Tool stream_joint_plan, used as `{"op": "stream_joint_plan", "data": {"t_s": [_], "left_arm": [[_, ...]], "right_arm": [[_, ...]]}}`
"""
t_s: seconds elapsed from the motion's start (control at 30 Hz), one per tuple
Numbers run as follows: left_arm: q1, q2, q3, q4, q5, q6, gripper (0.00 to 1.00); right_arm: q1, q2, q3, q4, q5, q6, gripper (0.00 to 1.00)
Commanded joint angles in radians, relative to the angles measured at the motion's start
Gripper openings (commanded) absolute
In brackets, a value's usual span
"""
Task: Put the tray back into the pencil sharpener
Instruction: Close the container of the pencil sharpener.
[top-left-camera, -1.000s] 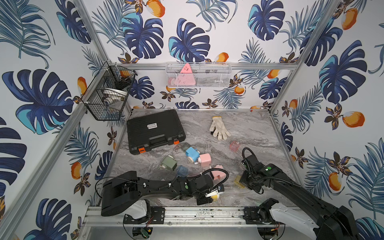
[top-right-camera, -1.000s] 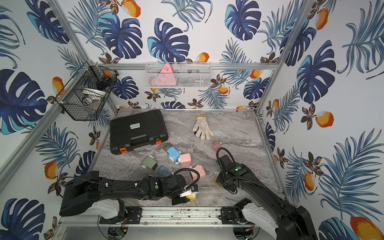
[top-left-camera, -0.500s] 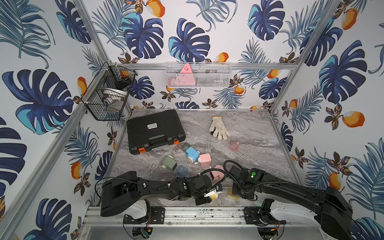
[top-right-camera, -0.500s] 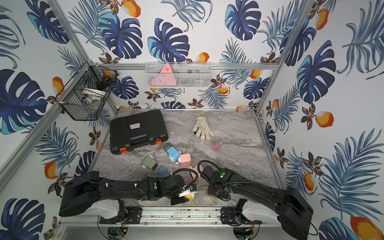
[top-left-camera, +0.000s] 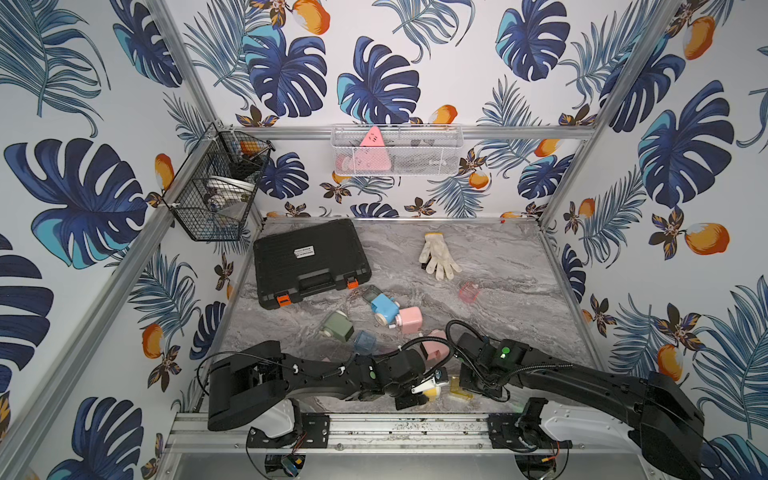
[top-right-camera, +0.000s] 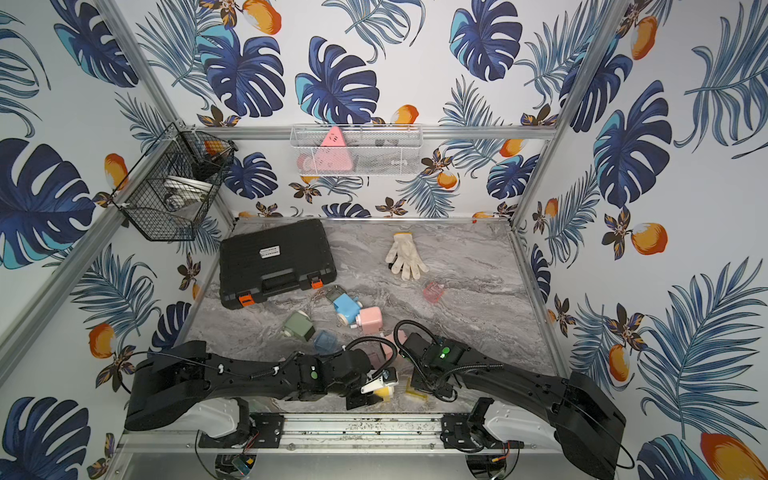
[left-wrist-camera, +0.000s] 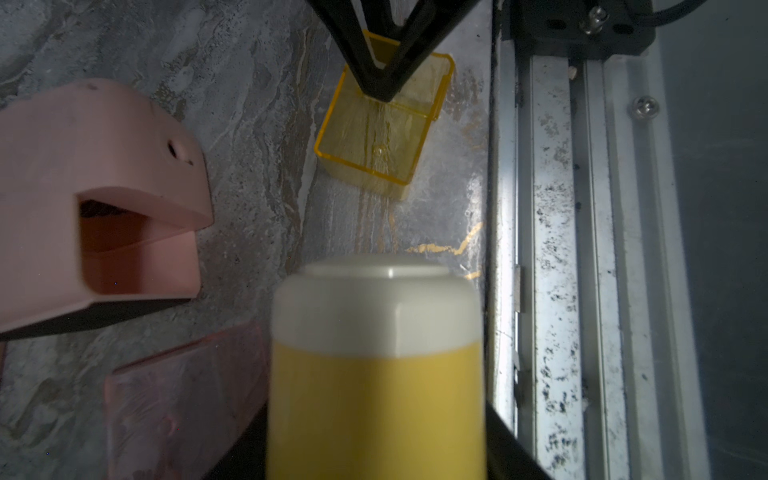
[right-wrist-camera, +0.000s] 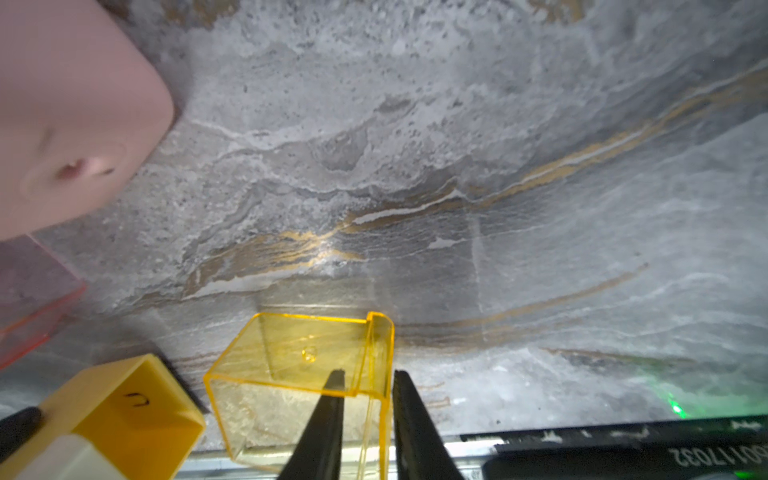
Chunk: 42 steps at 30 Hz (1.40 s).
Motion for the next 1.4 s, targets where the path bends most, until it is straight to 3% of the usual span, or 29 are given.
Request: {"op": "stream_joint_plan", "data": {"t_s": [0.0, 0.5, 1.37], "left_arm": [[0.0, 0.013, 0.0, 0.004, 0.015, 0.004, 0.43], [0.0, 0.057, 0.023, 0.009, 0.012, 0.019, 0.43], [0.001, 0.06, 0.021, 0.006, -0.007, 0.036, 0.43]], "right_arm": [[0.0, 0.0, -0.009, 0.044, 0.008, 0.015, 0.24], [0.0, -0.036, -0.061, 0.18, -0.066, -0.038, 0.21], [0.0, -0.087, -0.105, 0.15, -0.052, -0.077, 0.11]]}}
